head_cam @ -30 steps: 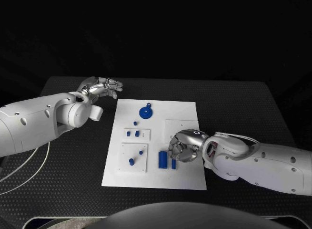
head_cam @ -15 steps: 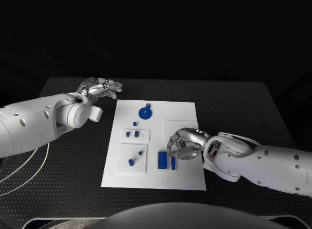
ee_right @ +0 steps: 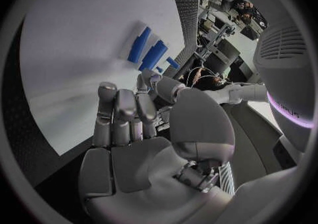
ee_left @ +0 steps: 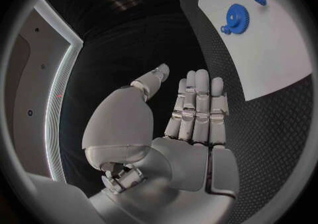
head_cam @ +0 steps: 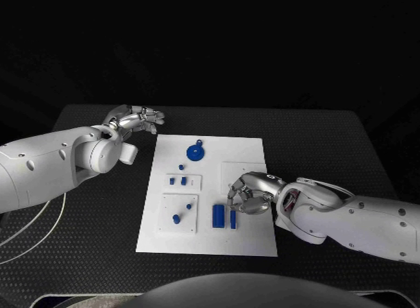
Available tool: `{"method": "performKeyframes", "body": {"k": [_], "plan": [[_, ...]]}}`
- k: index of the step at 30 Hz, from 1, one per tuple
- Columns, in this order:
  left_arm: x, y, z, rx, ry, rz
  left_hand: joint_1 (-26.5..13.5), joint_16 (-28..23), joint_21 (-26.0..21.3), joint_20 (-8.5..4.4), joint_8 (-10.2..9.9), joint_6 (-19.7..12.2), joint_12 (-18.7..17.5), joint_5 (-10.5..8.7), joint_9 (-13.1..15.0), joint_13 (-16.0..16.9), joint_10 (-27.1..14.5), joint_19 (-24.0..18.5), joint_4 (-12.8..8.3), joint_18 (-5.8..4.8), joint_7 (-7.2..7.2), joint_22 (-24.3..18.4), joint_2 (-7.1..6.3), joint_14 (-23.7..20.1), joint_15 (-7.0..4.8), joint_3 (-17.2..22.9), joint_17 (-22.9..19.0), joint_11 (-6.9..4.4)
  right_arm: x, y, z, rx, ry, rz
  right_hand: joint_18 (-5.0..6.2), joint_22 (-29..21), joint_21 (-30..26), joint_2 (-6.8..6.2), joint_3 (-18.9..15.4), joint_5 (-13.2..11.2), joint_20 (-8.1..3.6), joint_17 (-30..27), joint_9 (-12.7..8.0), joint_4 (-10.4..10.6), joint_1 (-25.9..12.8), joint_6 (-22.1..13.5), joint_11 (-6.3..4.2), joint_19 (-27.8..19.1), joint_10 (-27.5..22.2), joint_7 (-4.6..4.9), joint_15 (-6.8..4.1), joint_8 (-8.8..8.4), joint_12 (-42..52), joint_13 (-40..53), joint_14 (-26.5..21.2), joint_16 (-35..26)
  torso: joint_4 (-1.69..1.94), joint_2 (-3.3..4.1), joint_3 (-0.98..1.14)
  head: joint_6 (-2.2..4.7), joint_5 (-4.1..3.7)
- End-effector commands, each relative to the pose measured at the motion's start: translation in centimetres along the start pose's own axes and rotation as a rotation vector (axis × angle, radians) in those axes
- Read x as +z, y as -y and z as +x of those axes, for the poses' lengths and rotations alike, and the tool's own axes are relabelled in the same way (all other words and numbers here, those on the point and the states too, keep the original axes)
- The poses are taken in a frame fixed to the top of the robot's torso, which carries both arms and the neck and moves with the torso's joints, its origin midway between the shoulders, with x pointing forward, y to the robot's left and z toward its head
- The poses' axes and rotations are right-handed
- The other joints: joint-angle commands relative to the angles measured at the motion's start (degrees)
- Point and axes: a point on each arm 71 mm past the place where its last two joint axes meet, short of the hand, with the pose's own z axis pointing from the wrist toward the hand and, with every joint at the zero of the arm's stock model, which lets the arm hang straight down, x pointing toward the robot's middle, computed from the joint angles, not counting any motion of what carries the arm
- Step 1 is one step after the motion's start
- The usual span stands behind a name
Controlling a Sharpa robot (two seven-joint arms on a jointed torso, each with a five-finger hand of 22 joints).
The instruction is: Assemble the parts on the task board
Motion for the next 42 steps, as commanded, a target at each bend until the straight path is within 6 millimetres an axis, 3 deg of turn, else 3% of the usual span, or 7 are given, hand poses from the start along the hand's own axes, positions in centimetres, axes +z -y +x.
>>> {"method": "performKeyframes", "body": {"k": [1, 22, 42], "plan": [[0.03, 0.12, 0.22, 0.0, -0.016, 0.007, -0.3, -0.3, -0.2, -0.61, 0.2, -0.4, 0.3, -0.26, -0.1, -0.1, -0.2, -0.3, 0.3, 0.45, 0.04, 1.2, 0.13, -0.1, -0.04, 0.0, 0.1, 0.07, -0.04, 0.07, 0.42, -0.046, -0.055, 0.0, 0.87, -0.1, 0.2, 0.02, 0.0, -0.3, -0.07, 0.0, 0.1, 0.4, 0.1, 0.4, -0.07, 0.2, -0.2, 0.41, -0.32, 0.28, -0.1, 0.0, 0.1, 0.3, -0.03, 0.02, 0.03, -0.12, 0.05], [-0.01, 0.1, 0.21, -0.001, -0.019, 0.004, -0.4, -0.4, -0.2, -0.6, 0.2, -0.5, 0.3, -0.26, -0.1, -0.1, -0.3, -0.3, 0.4, 0.45, 0.06, 1.2, 0.13, -0.1, -0.04, -0.1, 0.1, 0.08, 0.23, 0.8, 0.61, -0.092, -0.087, 0.022, 0.87, -0.1, 0.1, 0.01, 0.0, -0.3, -0.07, -0.2, 0.1, 0.6, 0.1, 0.3, -0.04, 0.1, -0.4, 0.43, -0.3, 0.26, -0.5, -0.2, -0.1, 0.1, 0.02, 0.04, -0.01, -0.1, -0.09], [0.0, 0.08, 0.2, -0.001, -0.02, 0.003, -0.5, -0.4, -0.2, -0.6, 0.2, -0.5, 0.3, -0.26, -0.1, -0.1, -0.3, -0.3, 0.4, 0.45, 0.07, 1.2, 0.13, -0.1, -0.03, -0.1, 0.1, 0.1, 0.48, 0.31, 1.31, -0.092, -0.107, 0.011, 0.87, -0.1, 0.1, 0.09, 0.0, -0.3, -0.08, -0.1, 0.1, 0.6, 0.1, 0.3, -0.05, 0.0, -0.2, 0.42, -0.29, 0.31, -0.1, 0.1, 0.0, 0.2, 0.02, 0.0, -0.01, -0.29, -0.18]]}}
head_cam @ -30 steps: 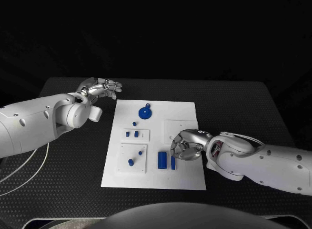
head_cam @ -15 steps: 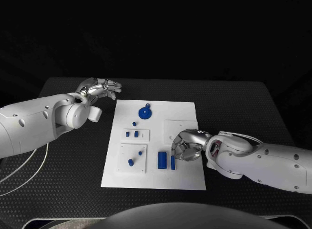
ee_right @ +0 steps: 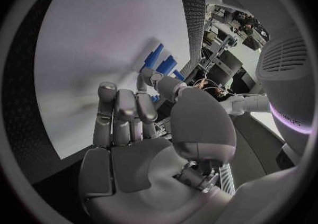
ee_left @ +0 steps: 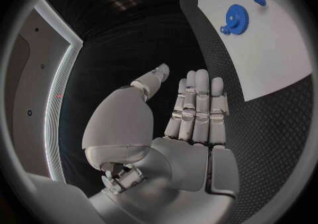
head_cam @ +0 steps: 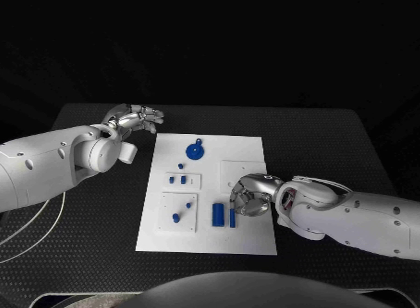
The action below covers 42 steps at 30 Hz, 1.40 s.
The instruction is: Assemble the parts on the task board
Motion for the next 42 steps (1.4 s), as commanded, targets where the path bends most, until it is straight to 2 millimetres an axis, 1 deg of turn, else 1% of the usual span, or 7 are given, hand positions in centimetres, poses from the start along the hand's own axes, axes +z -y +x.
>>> {"method": "performKeyframes", "body": {"k": [1, 11, 15, 22, 24, 32, 42], "plan": [[0.02, 0.12, 0.24, -0.001, -0.018, 0.007, -0.5, -0.4, -0.2, -0.6, 0.2, -0.5, 0.3, -0.26, -0.1, -0.1, -0.3, -0.3, 0.4, 0.45, 0.07, 1.2, 0.13, -0.1, -0.03, -0.1, 0.1, 0.1, -0.01, -0.37, 0.69, -0.012, -0.027, -0.013, 0.84, -0.1, 0.1, 0.11, 0.0, -0.3, -0.11, 0.0, 0.0, 0.3, 0.1, 0.3, 0.08, 0.1, -0.1, 0.33, -0.39, 0.32, 0.0, 0.1, 0.0, 0.2, 0.04, -0.03, -0.02, 0.0, -0.04], [0.02, 0.12, 0.2, 0.0, -0.016, 0.007, -0.5, -0.4, -0.2, -0.6, 0.2, -0.5, 0.3, -0.26, -0.1, -0.1, -0.3, -0.3, 0.5, 0.45, 0.07, 1.2, 0.14, -0.1, -0.03, -0.1, 0.1, 0.1, -0.06, -0.55, 0.71, -0.003, -0.027, -0.022, 0.84, -0.1, 0.1, 0.1, 0.0, -0.3, -0.11, 0.0, 0.0, 0.4, 0.0, 0.3, 0.08, 0.1, -0.2, 0.33, -0.39, 0.35, -0.1, 0.0, 0.1, 0.2, 0.04, -0.01, 0.02, 0.04, 0.01], [0.01, 0.11, 0.19, 0.0, -0.017, 0.006, -0.5, -0.4, -0.2, -0.6, 0.2, -0.5, 0.3, -0.26, -0.1, -0.1, -0.3, -0.3, 0.5, 0.46, 0.07, 1.2, 0.14, -0.1, -0.03, -0.1, 0.1, 0.1, -0.08, -0.56, 0.74, 0.009, -0.032, -0.022, 0.84, -0.1, 0.1, 0.61, -0.2, -0.1, 0.04, 0.1, 0.0, 0.8, -1.0, 0.3, 0.06, 0.0, 0.0, 0.29, -0.32, 0.39, 0.1, 0.1, 0.1, 0.3, 0.04, -0.01, -0.01, 0.03, 0.01], [-0.02, 0.1, 0.2, 0.002, -0.019, 0.004, -0.5, -0.4, -0.2, -0.6, 0.2, -0.5, 0.3, -0.25, -0.1, -0.1, -0.3, -0.3, 0.5, 0.46, 0.07, 1.2, 0.13, -0.1, -0.03, -0.1, 0.1, 0.1, -0.06, -0.44, 0.79, -0.014, -0.039, -0.006, 0.84, 0.0, 0.2, 1.27, -0.8, 0.1, 0.33, 0.2, -0.3, 3.4, -5.2, 0.8, -0.19, 0.0, 0.4, 0.0, -0.24, 0.46, 0.5, 0.5, 0.4, 0.5, 0.04, 0.03, 0.01, -0.11, 0.04], [-0.02, 0.11, 0.2, 0.002, -0.019, 0.005, -0.5, -0.4, -0.2, -0.6, 0.2, -0.5, 0.3, -0.25, -0.1, -0.1, -0.3, -0.3, 0.5, 0.46, 0.07, 1.2, 0.13, -0.1, -0.03, 0.0, 0.1, 0.1, -0.06, -0.44, 0.81, -0.015, -0.041, -0.005, 0.84, 0.0, 0.3, 1.29, -0.7, 0.0, 0.31, 0.2, -0.3, 3.6, -5.6, 0.9, -0.24, 0.0, 0.4, -0.02, -0.25, 0.46, 0.6, 0.6, 0.4, 0.5, 0.02, -0.01, 0.0, -0.13, 0.1], [-0.04, 0.1, 0.19, 0.003, -0.019, 0.004, -0.4, -0.4, -0.2, -0.61, 0.2, -0.5, 0.3, -0.25, -0.1, -0.1, -0.3, -0.3, 0.5, 0.47, 0.07, 1.2, 0.11, -0.1, -0.04, 0.0, 0.1, 0.1, 0.02, -0.61, 0.88, -0.034, -0.047, -0.007, 0.84, 0.1, 0.3, 1.37, -0.5, -0.1, 0.2, 0.2, -0.4, 3.5, -5.6, 1.1, -0.34, 0.0, 0.7, -0.13, -0.27, 0.52, 0.9, 0.8, 0.5, 0.5, 0.03, -0.01, 0.02, -0.22, 0.08], [-0.02, 0.1, 0.21, 0.003, -0.02, 0.004, -0.4, -0.4, -0.2, -0.6, 0.2, -0.5, 0.3, -0.25, -0.1, -0.1, -0.3, -0.3, 0.5, 0.47, 0.07, 1.2, 0.1, -0.1, -0.04, 0.0, 0.1, 0.1, 0.09, -0.74, 0.97, -0.166, -0.058, -0.041, 0.84, 0.2, 0.6, 1.08, 0.3, -0.2, -0.09, 0.4, -0.4, 1.8, -3.8, 1.4, -0.48, 0.1, 1.2, -0.27, -0.28, 0.72, 1.6, 1.4, 0.8, 0.8, 0.0, -0.02, 0.03, -0.34, 0.09]]}}
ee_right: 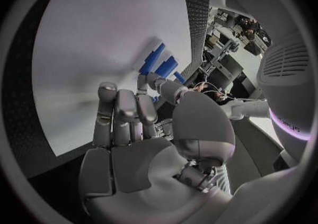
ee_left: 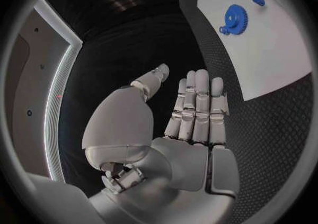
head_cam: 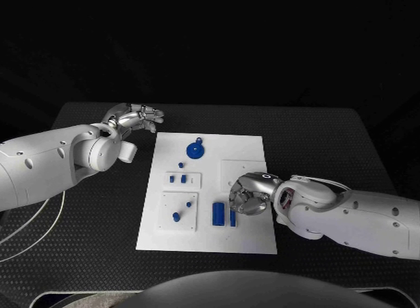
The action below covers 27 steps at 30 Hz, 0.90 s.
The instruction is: Assemble the parts on the task board
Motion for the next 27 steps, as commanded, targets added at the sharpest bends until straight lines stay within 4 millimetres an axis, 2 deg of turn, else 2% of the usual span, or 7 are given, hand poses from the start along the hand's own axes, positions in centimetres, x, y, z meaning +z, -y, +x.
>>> {"method": "performKeyframes", "body": {"k": [1, 10, 14, 20, 27], "plan": [[0.0, 0.1, 0.2, 0.0, -0.019, 0.008, -0.4, -0.4, -0.2, -0.6, 0.2, -0.3, 0.3, -0.25, -0.1, -0.1, -0.3, -0.3, 0.3, 0.48, -0.13, 1.2, 0.11, -0.1, -0.04, 0.1, 0.1, 0.11, -0.1, -0.3, 1.0, -0.109, -0.064, -0.037, 0.74, 0.1, 0.3, -0.17, 0.2, -0.3, -0.11, 0.1, -0.1, -0.4, 0.6, 0.8, 0.02, 0.1, 0.4, 0.27, -0.04, 0.38, 0.2, 0.1, 0.3, 0.4, -0.01, -0.02, 0.01, -0.08, -0.01], [0.0, 0.1, 0.2, 0.0, -0.018, 0.007, -0.4, -0.4, -0.2, -0.6, 0.2, -0.4, 0.3, -0.25, -0.1, -0.1, -0.4, -0.3, 0.4, 0.47, -0.13, 1.2, 0.13, -0.1, -0.03, 0.1, 0.1, 0.11, -0.1, -1.0, 1.6, -0.285, -0.043, -0.093, 0.74, 0.0, 0.4, -1.33, 0.3, -0.4, -0.14, 0.2, 0.1, -0.2, 1.9, 0.9, -0.04, 0.3, 0.6, 0.21, 0.13, 0.69, 0.3, 0.2, 0.5, 0.6, -0.03, -0.04, 0.02, -0.08, -0.04], [0.0, 0.1, 0.2, 0.0, -0.02, 0.007, -0.5, -0.4, -0.2, -0.59, 0.2, -0.4, 0.3, -0.25, -0.1, -0.1, -0.4, -0.3, 0.4, 0.47, -0.13, 1.2, 0.14, -0.1, -0.03, 0.1, 0.1, 0.11, -0.1, -1.1, 1.7, -0.306, -0.043, -0.101, 0.74, 0.0, 0.4, -1.73, 0.4, -0.4, -0.13, 0.2, 0.2, 0.3, 2.4, 1.0, -0.06, 0.4, 0.7, 0.19, 0.23, 0.81, 0.3, 0.2, 0.5, 0.7, -0.06, -0.04, -0.01, -0.13, 0.0], [0.0, 0.1, 0.2, 0.0, -0.02, 0.007, -0.5, -0.4, -0.2, -0.59, 0.2, -0.4, 0.3, -0.25, -0.1, -0.1, -0.4, -0.3, 0.4, 0.47, -0.12, 1.2, 0.16, -0.1, -0.03, 0.1, 0.1, 0.12, -0.1, -1.3, 2.0, -0.333, -0.045, -0.113, 0.74, 0.0, 0.5, -1.98, 0.4, -0.4, -0.13, 0.3, 0.3, 0.6, 2.8, 1.0, -0.08, 0.5, 0.9, 0.17, 0.31, 0.89, 0.4, 0.3, 0.6, 0.8, -0.07, -0.01, 0.05, -0.11, -0.04], [0.0, 0.1, 0.2, 0.0, -0.019, 0.007, -0.5, -0.4, -0.2, -0.59, 0.2, -0.4, 0.3, -0.25, -0.1, -0.1, -0.4, -0.3, 0.4, 0.47, -0.12, 1.2, 0.18, -0.1, -0.03, 0.1, 0.1, 0.12, -0.1, -1.1, 2.2, -0.365, -0.041, -0.117, 0.74, 0.0, 0.5, -2.19, 0.4, -0.4, -0.14, 0.3, 0.3, 0.9, 3.1, 1.0, -0.09, 0.5, 0.9, 0.16, 0.37, 0.96, 0.4, 0.3, 0.7, 0.9, 0.01, -0.01, -0.01, -0.15, -0.14]]}}
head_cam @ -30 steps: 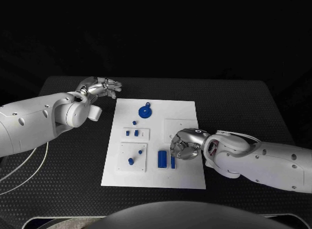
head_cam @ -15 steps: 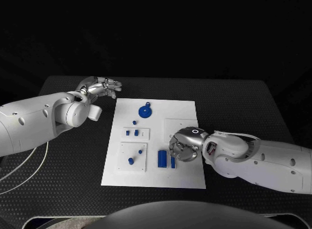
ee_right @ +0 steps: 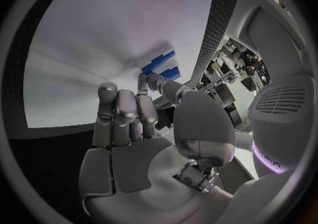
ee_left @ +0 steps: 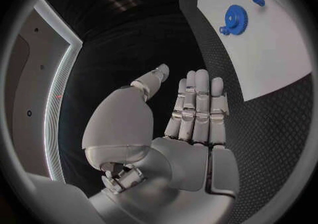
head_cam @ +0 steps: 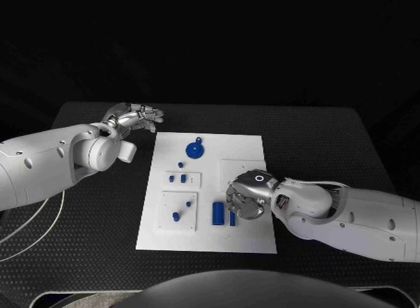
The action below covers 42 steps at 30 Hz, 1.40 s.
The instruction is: Assemble the parts on the task board
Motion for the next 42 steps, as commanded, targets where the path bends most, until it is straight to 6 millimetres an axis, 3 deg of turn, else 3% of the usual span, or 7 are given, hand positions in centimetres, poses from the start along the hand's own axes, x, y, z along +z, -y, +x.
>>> {"method": "performKeyframes", "body": {"k": [1, 9, 15, 26, 31, 33, 42], "plan": [[0.0, 0.1, 0.2, -0.001, -0.018, 0.008, -0.5, -0.4, -0.2, -0.59, 0.2, -0.4, 0.3, -0.25, -0.1, -0.1, -0.4, -0.3, 0.2, 0.47, -0.12, 1.2, 0.18, -0.1, -0.03, 0.0, 0.1, 0.12, -0.4, -0.2, 2.1, -0.067, -0.096, -0.02, 0.56, 0.0, 0.2, 0.03, -0.1, -0.3, -0.02, 0.1, 0.0, 0.5, 0.8, 0.4, -0.01, 0.2, 0.4, 0.29, 0.08, -0.04, 0.2, 0.1, 0.2, 0.3, 0.05, 0.02, -0.04, -0.05, -0.04], [0.0, 0.1, 0.1, 0.0, -0.016, 0.007, -0.5, -0.4, -0.2, -0.59, 0.2, -0.4, 0.3, -0.25, -0.1, -0.1, -0.4, -0.3, 0.2, 0.47, -0.11, 1.2, 0.21, -0.1, -0.02, 0.0, 0.1, 0.12, -0.5, -0.6, 3.1, -0.062, -0.084, -0.037, 0.56, -0.1, 0.2, -0.65, -0.5, -0.3, -0.06, 0.1, 0.1, 1.3, 1.9, 0.3, -0.02, 0.3, 0.5, 0.29, 0.22, 0.14, 0.1, 0.1, 0.2, 0.4, 0.14, 0.02, 0.01, -0.15, -0.06], [0.0, 0.1, 0.2, -0.001, -0.018, 0.007, -0.5, -0.4, -0.2, -0.59, 0.2, -0.4, 0.3, -0.25, -0.1, -0.1, -0.4, -0.3, 0.2, 0.47, -0.1, 1.2, 0.21, -0.1, -0.02, 0.0, 0.1, 0.12, -0.7, -0.4, 2.7, -0.017, -0.031, -0.031, 0.56, -0.1, 0.2, -0.75, -0.7, -0.3, -0.05, 0.1, 0.2, 2.3, 2.2, 0.3, -0.01, 0.4, 0.5, 0.3, 0.26, 0.2, -0.1, -0.1, 0.2, 0.4, 0.03, -0.03, -0.14, 0.09, -0.04], [0.0, 0.1, 0.1, 0.0, -0.015, 0.007, -0.5, -0.4, -0.2, -0.58, 0.1, -0.5, 0.3, -0.25, -0.1, -0.1, -0.4, -0.3, 0.3, 0.47, -0.08, 1.2, 0.21, -0.1, -0.02, 0.0, 0.1, 0.13, -1.2, 0.3, 1.3, 0.118, 0.122, -0.003, 0.56, -0.3, 0.1, -1.47, -0.6, -0.3, -0.14, -0.5, 0.2, 4.0, 2.7, -0.1, 0.09, 0.4, 0.0, 0.38, 0.11, 0.11, -1.4, -1.0, -0.1, -0.2, 0.1, -0.01, -0.09, 0.33, -0.03], [0.1, 0.1, 0.2, 0.0, -0.016, 0.007, -0.5, -0.4, -0.2, -0.58, 0.1, -0.5, 0.3, -0.25, -0.1, -0.1, -0.4, -0.3, 0.3, 0.47, -0.07, 1.2, 0.21, -0.1, -0.01, 0.0, 0.1, 0.14, -1.4, 1.1, 0.0, 0.235, 0.256, 0.022, 0.54, -0.8, -0.7, -3.79, 0.8, -0.2, -0.06, -2.5, -0.5, 6.6, 2.6, -3.4, 1.13, -0.1, -3.0, 1.59, -0.2, -1.53, -6.2, -4.5, -1.5, -2.5, 0.06, -0.02, -0.08, 0.63, -0.02], [0.1, 0.1, 0.2, 0.0, -0.015, 0.007, -0.5, -0.4, -0.2, -0.58, 0.1, -0.5, 0.3, -0.25, -0.1, -0.1, -0.4, -0.3, 0.3, 0.47, -0.06, 1.2, 0.21, -0.1, -0.01, 0.0, 0.1, 0.14, -1.4, 1.5, -0.7, 0.273, 0.293, 0.033, 0.56, -0.8, -0.7, -5.11, -0.5, -0.4, 0.02, -2.5, -1.1, 7.7, 0.7, -6.8, 2.13, 0.0, -4.1, 2.61, 0.49, -3.3, -7.9, -5.7, -1.5, -2.7, 0.07, -0.02, -0.06, 0.79, -0.03], [0.3, 0.1, 0.3, 0.002, -0.013, 0.009, -0.5, -0.4, -0.2, -0.58, 0.1, -0.5, 0.3, -0.25, -0.1, -0.1, -0.4, -0.3, 0.3, 0.47, -0.05, 1.2, 0.2, -0.1, -0.01, 0.0, 0.1, 0.14, -1.8, 3.8, -4.2, 0.389, 0.44, 0.109, 0.56, -1.2, -1.7, -5.76, -4.6, -0.3, 0.58, -2.8, -1.6, 10.7, -3.3, -10.9, 3.58, -1.5, -7.0, 4.11, 1.84, -5.06, -10.3, -7.2, -2.7, -3.8, 0.05, -0.1, -0.14, 1.93, -0.47]]}}
